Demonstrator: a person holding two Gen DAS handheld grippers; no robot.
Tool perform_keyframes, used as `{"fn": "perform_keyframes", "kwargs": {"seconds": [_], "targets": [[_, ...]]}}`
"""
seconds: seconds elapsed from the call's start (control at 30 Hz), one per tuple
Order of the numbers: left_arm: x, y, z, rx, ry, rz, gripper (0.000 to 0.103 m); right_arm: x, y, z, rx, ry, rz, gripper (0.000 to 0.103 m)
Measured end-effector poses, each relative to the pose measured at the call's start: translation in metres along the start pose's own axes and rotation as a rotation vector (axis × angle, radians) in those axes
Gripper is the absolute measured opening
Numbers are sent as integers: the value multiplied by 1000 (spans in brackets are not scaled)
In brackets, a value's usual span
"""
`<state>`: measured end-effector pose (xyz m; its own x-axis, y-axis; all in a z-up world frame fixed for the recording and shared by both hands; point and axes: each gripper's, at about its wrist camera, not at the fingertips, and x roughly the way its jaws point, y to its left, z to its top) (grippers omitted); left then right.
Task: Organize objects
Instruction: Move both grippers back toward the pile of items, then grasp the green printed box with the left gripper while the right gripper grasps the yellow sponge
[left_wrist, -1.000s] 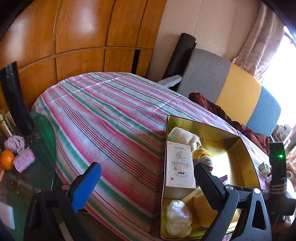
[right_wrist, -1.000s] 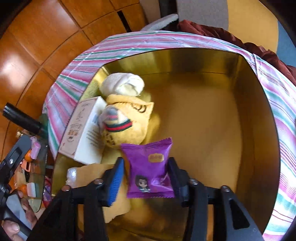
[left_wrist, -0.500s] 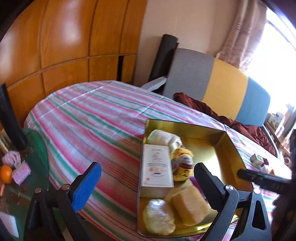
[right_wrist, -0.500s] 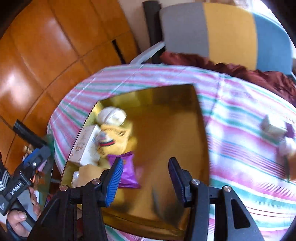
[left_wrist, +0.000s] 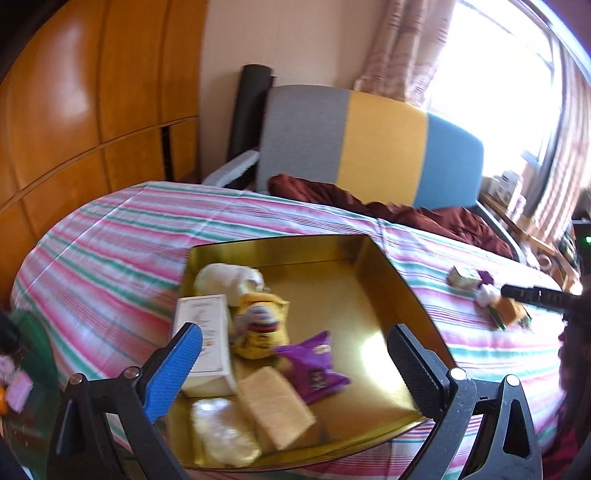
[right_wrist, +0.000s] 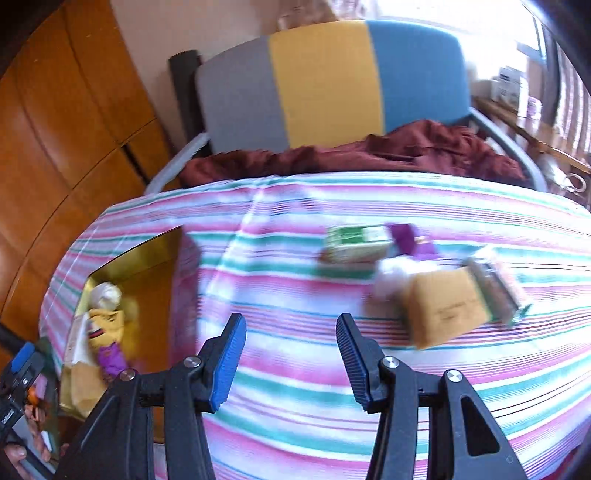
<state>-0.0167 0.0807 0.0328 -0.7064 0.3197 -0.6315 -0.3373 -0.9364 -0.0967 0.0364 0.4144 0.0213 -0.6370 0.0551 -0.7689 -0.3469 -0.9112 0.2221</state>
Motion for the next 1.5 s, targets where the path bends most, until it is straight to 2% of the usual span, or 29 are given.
{"fn": "perform_keyframes", "kwargs": {"seconds": [0.17, 0.3, 0.37, 0.43, 0.5, 0.73, 0.83, 0.97, 1.03, 1.17, 1.3, 1.43, 1.5], "targets": [[7, -36, 4, 70, 25, -49, 101, -9, -64, 16, 72, -55, -110, 51], [12, -68, 9, 139, 34, -91, 101, -10, -122, 16, 195, -102, -190, 51], [14, -86, 11, 176, 37, -113, 101, -8, -147, 9, 293, -117, -203, 51], [19, -103, 14, 204, 49, -140, 101, -6, -168, 5, 394, -84, -214, 51], [27, -121, 16, 224, 64, -172, 101, -10, -181, 5, 456, -102, -188, 51], [66, -184, 25, 278, 163, -265, 82, -18, -191, 4, 524, -101, -124, 51], [93, -204, 27, 276, 253, -316, 67, -17, -195, 2, 554, -96, -99, 51], [129, -225, 28, 232, 362, -372, 53, -25, -204, 0, 604, -123, -90, 51], [144, -234, 30, 231, 386, -369, 53, -28, -212, -3, 645, -134, -82, 51], [175, -250, 40, 254, 407, -317, 53, -24, -222, -8, 717, -114, -46, 51], [204, -263, 57, 236, 441, -320, 55, -19, -219, -8, 704, -95, -29, 51], [224, -274, 74, 165, 447, -348, 82, -14, -217, -8, 698, -75, -13, 51], [236, -281, 80, 135, 459, -348, 85, -12, -217, -9, 703, -66, -3, 51]]}}
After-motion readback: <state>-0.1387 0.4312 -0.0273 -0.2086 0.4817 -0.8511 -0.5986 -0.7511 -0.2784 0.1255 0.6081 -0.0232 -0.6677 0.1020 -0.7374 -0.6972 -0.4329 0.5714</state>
